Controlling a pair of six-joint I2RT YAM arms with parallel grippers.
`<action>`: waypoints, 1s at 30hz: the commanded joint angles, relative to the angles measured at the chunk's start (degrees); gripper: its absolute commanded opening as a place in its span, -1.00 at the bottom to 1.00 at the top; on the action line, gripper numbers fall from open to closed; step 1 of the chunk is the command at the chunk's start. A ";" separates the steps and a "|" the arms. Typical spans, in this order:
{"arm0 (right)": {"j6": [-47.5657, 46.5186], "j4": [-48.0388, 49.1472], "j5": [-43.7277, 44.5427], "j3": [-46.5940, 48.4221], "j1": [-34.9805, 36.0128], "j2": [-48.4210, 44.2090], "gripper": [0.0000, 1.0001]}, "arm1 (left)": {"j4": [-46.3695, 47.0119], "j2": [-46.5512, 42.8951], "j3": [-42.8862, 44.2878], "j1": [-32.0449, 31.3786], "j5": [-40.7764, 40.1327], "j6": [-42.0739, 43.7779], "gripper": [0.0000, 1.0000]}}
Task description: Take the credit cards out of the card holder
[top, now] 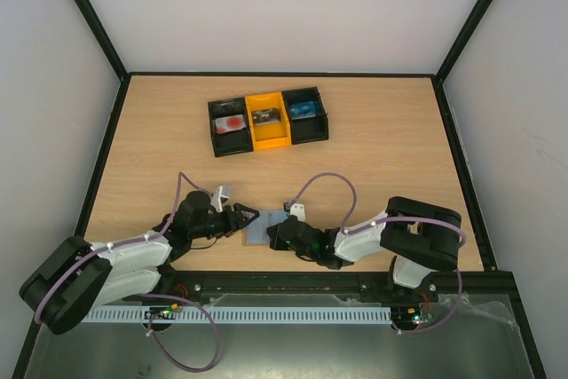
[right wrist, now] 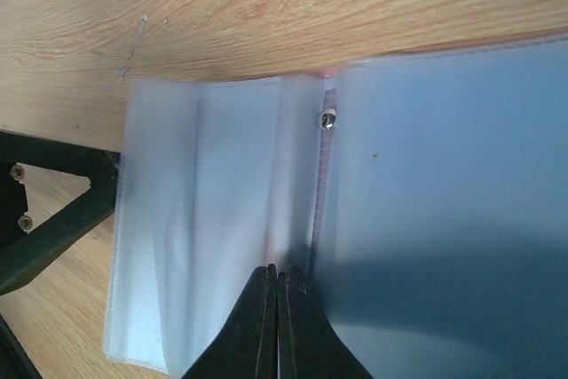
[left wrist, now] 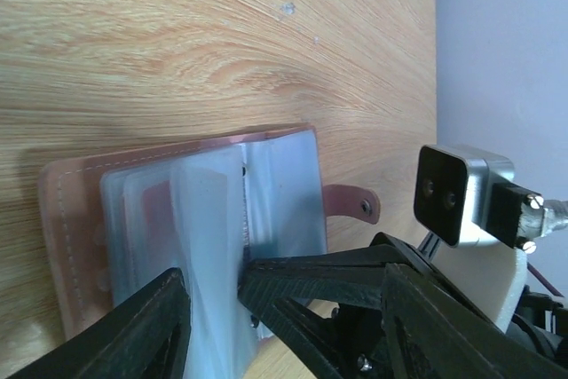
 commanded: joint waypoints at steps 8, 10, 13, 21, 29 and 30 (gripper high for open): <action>1.07 2.99 -1.07 -2.98 0.17 0.48 -0.96 | 4.09 0.92 -0.63 -0.97 1.56 -0.69 -0.01; 0.98 4.34 -1.07 -3.13 0.13 0.02 -0.96 | 3.11 1.49 -0.60 -0.97 0.92 0.07 -0.14; 0.91 4.08 -0.02 -2.99 0.11 -1.49 -0.95 | 1.64 1.66 -0.29 -0.97 0.35 0.99 -0.32; -3.20 -6.85 5.55 -1.89 0.06 -9.89 -0.55 | -6.59 -1.05 1.77 -0.97 -2.01 3.12 -0.95; -7.15 -19.48 13.59 -3.36 -1.16 -18.60 -0.30 | -8.90 -1.67 3.52 -0.89 -0.34 3.79 -0.95; -7.23 -20.46 14.62 -3.53 -1.31 -19.11 -0.21 | -8.93 -1.72 3.56 -0.89 -0.25 3.75 -0.95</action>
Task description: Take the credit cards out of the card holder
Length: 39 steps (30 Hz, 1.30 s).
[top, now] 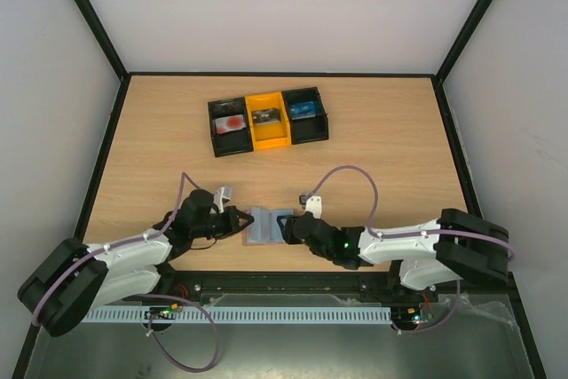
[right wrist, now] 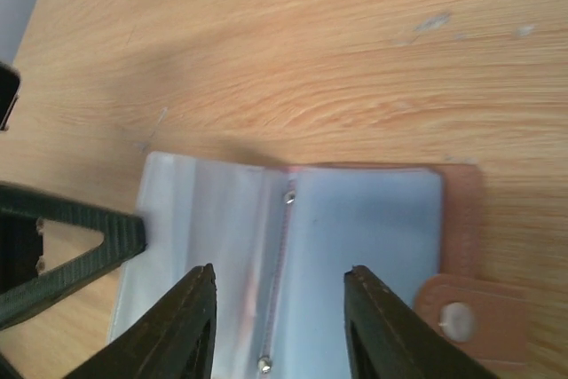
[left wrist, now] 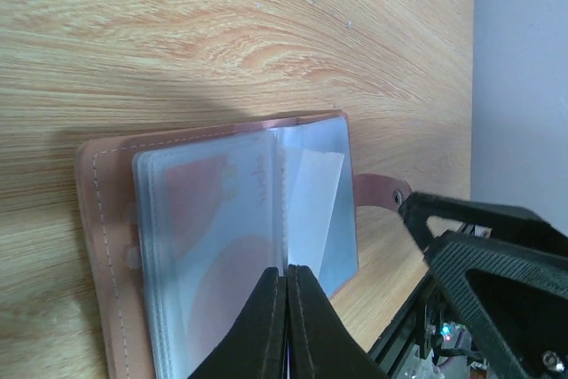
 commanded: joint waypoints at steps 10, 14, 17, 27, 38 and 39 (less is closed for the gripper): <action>-2.46 -7.44 8.62 -2.74 -1.35 0.15 0.17 | 1.51 -0.08 2.52 -0.26 3.25 -1.59 -0.95; -2.48 -5.99 7.37 -2.49 -1.35 3.15 0.12 | 1.49 0.00 3.14 -0.36 3.26 -1.70 -0.95; -2.22 -3.68 5.63 -2.90 -1.34 4.43 -0.05 | 3.02 1.14 3.57 -1.00 3.61 -2.69 -0.95; -0.65 0.50 1.75 -5.30 -1.34 3.83 -0.34 | 13.46 10.68 4.80 -5.08 4.97 -5.66 -0.84; 0.70 1.50 2.49 -7.97 -1.34 -0.17 -0.40 | 14.74 12.07 6.34 -5.42 3.56 -5.21 -0.91; 0.78 1.54 2.67 -7.91 -1.34 -0.17 -0.40 | 15.19 12.69 6.54 -5.42 3.43 -5.23 -0.92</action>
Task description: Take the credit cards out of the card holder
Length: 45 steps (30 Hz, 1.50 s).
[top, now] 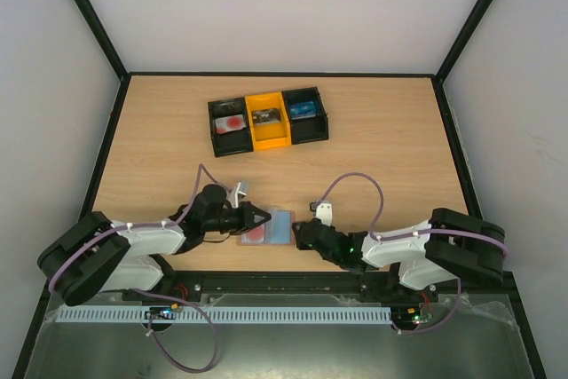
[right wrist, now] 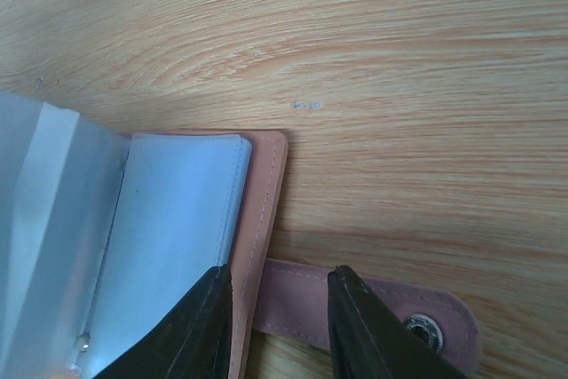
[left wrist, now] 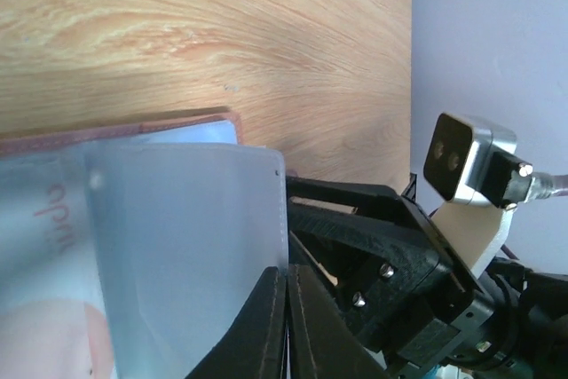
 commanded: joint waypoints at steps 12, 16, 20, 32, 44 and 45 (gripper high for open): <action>2.04 0.56 1.00 -1.84 -0.03 -2.28 -0.40 | 6.81 7.99 5.38 -2.47 -4.59 -0.45 -0.83; 1.59 -1.49 1.87 -1.50 -0.03 -3.80 -0.36 | 4.72 7.20 5.39 -2.61 -4.65 -0.12 -0.48; 1.55 -4.13 2.98 -0.82 -0.02 -5.21 -0.35 | 0.27 5.24 6.49 -2.60 -4.60 1.36 -0.38; 4.24 -4.47 -4.00 3.56 0.14 -8.73 -0.36 | -20.82 -8.52 5.32 2.12 -11.81 9.31 0.08; 4.72 4.73 -11.57 12.72 2.86 5.42 -0.39 | -23.30 -13.11 -0.85 11.11 -8.63 9.37 0.11; 4.64 5.37 -11.99 13.32 2.91 7.02 -0.40 | -22.77 -12.88 -1.21 11.11 -8.18 9.16 0.10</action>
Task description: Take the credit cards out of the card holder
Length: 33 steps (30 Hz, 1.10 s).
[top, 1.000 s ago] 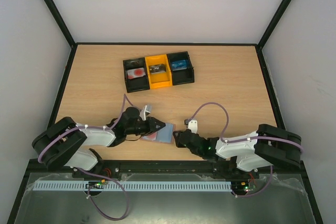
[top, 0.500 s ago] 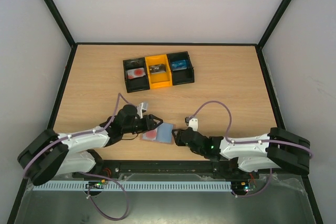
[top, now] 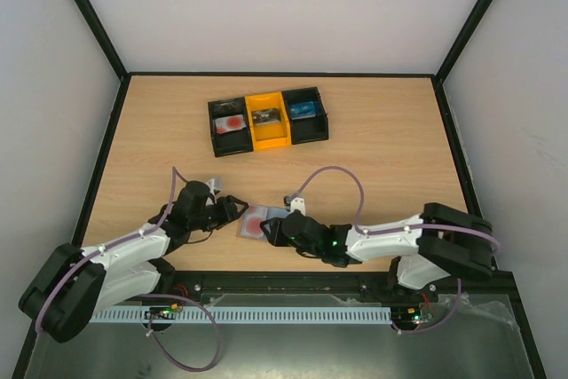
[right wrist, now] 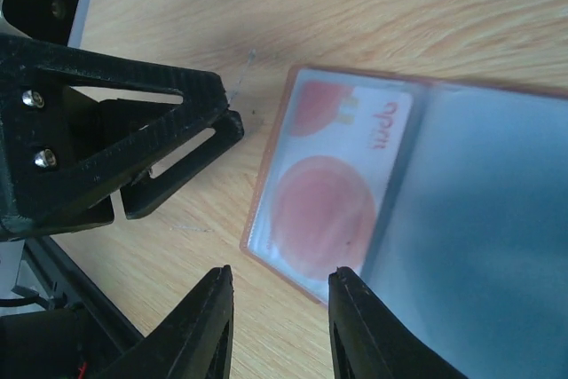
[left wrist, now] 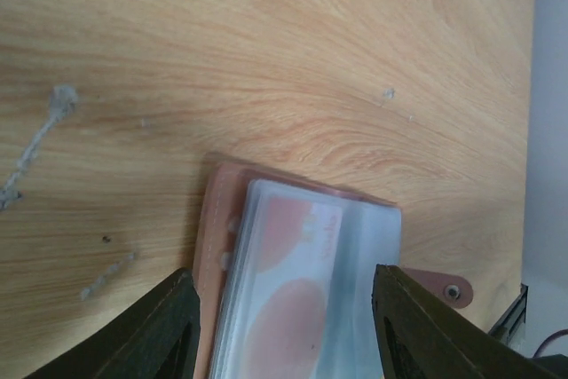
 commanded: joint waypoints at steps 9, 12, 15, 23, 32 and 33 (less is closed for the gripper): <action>-1.84 0.50 0.63 5.31 0.46 10.50 -0.44 | 7.81 0.87 -6.94 0.26 6.53 -3.56 -0.16; -2.71 -2.77 2.73 3.85 0.46 9.28 -0.45 | 9.36 -0.74 -8.02 -0.52 7.38 -5.53 -0.22; -2.76 -3.87 3.77 1.04 0.38 8.14 -0.45 | 9.35 -2.19 -8.25 -1.83 8.38 -6.74 -0.26; -1.54 -5.32 6.05 -4.24 0.37 3.58 -0.52 | 6.23 -8.80 -8.30 -3.43 6.60 -10.35 -0.08; -4.53 -5.85 4.86 0.54 0.37 0.96 -0.57 | 7.81 -10.74 -8.08 -3.50 7.23 -9.98 0.14; -4.98 -6.21 4.98 1.24 0.37 1.36 -0.59 | 8.81 -10.44 -8.04 -3.48 8.16 -9.76 0.17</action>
